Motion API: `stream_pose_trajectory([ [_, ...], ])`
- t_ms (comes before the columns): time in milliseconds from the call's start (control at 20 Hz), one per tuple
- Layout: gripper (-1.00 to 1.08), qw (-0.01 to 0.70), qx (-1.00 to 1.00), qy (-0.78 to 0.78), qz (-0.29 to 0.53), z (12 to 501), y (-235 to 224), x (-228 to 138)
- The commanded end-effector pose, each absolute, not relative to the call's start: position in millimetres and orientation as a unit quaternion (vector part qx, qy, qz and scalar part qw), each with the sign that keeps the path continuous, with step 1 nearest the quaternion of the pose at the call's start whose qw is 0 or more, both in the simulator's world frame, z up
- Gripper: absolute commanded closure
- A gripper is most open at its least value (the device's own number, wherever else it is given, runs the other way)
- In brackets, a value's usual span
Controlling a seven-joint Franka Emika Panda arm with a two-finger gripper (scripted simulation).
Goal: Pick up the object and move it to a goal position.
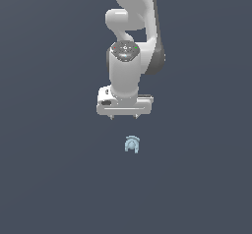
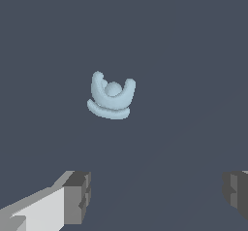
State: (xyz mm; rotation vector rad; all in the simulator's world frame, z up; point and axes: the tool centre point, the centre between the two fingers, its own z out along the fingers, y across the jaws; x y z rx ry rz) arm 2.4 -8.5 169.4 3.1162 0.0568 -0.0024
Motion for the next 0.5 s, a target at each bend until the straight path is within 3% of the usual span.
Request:
stream_pose_trajectory([
  [0, -0.92, 0.012, 1.000, 0.018, -0.001, 169.4, -8.5, 2.4],
  [450, -0.92, 0.017, 0.998, 0.060, -0.002, 171.4, 17.4, 5.6],
])
